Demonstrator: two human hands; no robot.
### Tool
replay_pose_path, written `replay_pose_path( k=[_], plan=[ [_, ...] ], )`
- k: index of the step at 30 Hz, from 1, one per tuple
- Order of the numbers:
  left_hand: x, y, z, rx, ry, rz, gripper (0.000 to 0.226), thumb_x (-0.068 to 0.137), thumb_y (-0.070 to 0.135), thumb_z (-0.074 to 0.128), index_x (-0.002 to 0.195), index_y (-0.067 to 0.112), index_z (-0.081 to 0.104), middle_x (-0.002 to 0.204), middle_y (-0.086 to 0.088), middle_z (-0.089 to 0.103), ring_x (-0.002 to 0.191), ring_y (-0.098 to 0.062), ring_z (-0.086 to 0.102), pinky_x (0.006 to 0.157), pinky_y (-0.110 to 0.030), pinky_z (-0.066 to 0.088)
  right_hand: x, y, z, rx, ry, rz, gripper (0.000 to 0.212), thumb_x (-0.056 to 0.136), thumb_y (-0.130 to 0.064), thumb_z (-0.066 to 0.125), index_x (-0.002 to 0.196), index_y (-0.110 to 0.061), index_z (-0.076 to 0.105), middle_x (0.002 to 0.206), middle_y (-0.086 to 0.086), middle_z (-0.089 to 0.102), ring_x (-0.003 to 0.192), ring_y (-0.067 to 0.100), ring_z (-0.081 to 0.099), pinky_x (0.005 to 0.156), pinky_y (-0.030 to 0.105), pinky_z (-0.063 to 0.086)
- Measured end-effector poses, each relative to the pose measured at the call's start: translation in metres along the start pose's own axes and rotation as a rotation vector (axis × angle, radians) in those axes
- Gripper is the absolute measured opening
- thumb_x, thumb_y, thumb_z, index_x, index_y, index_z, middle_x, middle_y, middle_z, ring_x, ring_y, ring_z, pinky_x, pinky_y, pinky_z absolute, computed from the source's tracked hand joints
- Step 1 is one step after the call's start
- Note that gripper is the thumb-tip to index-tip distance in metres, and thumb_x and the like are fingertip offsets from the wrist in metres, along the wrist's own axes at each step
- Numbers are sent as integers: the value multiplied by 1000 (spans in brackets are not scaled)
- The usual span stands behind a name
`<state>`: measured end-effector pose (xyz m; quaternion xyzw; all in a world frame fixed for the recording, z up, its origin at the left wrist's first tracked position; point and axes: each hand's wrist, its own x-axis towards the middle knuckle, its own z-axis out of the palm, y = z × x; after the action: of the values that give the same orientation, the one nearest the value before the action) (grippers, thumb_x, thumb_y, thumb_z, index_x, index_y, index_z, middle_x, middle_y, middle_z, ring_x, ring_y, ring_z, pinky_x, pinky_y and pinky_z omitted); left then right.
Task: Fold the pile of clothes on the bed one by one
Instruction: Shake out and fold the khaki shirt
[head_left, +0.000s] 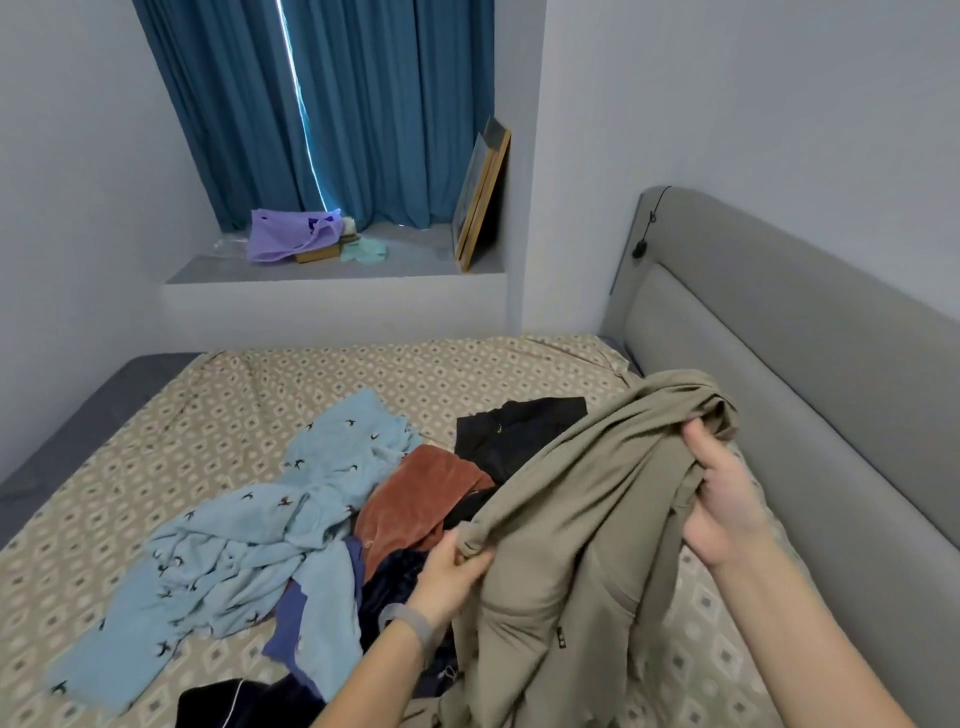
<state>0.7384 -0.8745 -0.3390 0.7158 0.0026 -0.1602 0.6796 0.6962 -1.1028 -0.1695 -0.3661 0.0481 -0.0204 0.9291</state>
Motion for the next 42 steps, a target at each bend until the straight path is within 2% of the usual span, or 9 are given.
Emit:
replay_pose_path(
  k=[6, 10, 14, 16, 19, 22, 27, 33, 42],
  plan=[
    [15, 44, -39, -110, 188, 123, 24, 89, 5, 62, 113, 11, 63, 110, -9, 70, 109, -25, 63, 99, -41, 48, 3, 0, -63, -347, 242, -32, 22, 94, -16, 53, 96, -18, 75, 96, 1, 76, 85, 13, 73, 68, 25, 60],
    [6, 90, -37, -213, 166, 224, 24, 94, -2, 53, 107, 17, 63, 95, 6, 74, 92, -7, 68, 76, -18, 53, 3, 13, -105, -1097, 69, 220, 21, 90, -6, 65, 105, -21, 69, 97, -10, 75, 94, 7, 69, 68, 12, 52],
    [-5, 130, -24, 5, 0, 449, 26, 94, 0, 56, 103, 23, 64, 95, 16, 73, 94, -1, 65, 82, -16, 49, 6, 34, -112, -1595, -123, 367, 16, 74, -20, 72, 86, -14, 64, 86, -5, 68, 86, 12, 63, 85, 32, 48],
    [-9, 150, -16, 134, -92, 544, 24, 91, 3, 60, 101, 24, 66, 94, 16, 71, 94, -1, 63, 86, -18, 47, 8, 41, -96, -1521, -123, 267, 42, 64, -34, 85, 80, -15, 50, 81, -7, 55, 78, 9, 52, 78, 32, 44],
    [-13, 174, 2, 252, -290, 630, 22, 84, 6, 64, 96, 25, 65, 91, 19, 68, 91, 3, 60, 86, -16, 45, 10, 52, -56, -1322, -183, 103, 77, 57, -50, 89, 118, -34, 45, 126, -18, 49, 118, -8, 46, 101, 16, 37],
    [-13, 186, 18, 377, -419, 664, 23, 80, 0, 70, 91, 20, 65, 84, 17, 67, 85, 6, 59, 82, -13, 44, 11, 62, -24, -1245, -296, -1, 66, 82, -17, 77, 125, -39, 32, 132, -36, 32, 111, -35, 33, 101, 3, 32],
    [-5, 186, 0, 604, -236, 733, 33, 71, 10, 83, 96, 23, 66, 87, 20, 63, 76, 14, 55, 72, -7, 39, 19, 50, -27, -1098, -110, -71, 14, 90, -8, 65, 101, -18, 66, 84, -18, 72, 80, -16, 60, 72, 7, 44],
    [13, 125, -30, 657, -237, 289, 57, 77, 53, 70, 124, 25, 54, 111, 10, 63, 98, -2, 61, 94, -27, 50, 16, 29, -39, -825, 98, 66, 20, 96, -7, 53, 104, -20, 67, 93, -10, 74, 84, 0, 68, 68, 12, 49],
    [-6, 51, 14, 434, -419, -12, 113, 73, 47, 78, 153, 25, 1, 158, -4, 16, 141, -18, 27, 112, -29, 30, 7, 32, -32, -477, 7, 244, 40, 77, -14, 64, 116, -6, 63, 96, 6, 75, 82, 15, 72, 70, 24, 57]
  ],
)
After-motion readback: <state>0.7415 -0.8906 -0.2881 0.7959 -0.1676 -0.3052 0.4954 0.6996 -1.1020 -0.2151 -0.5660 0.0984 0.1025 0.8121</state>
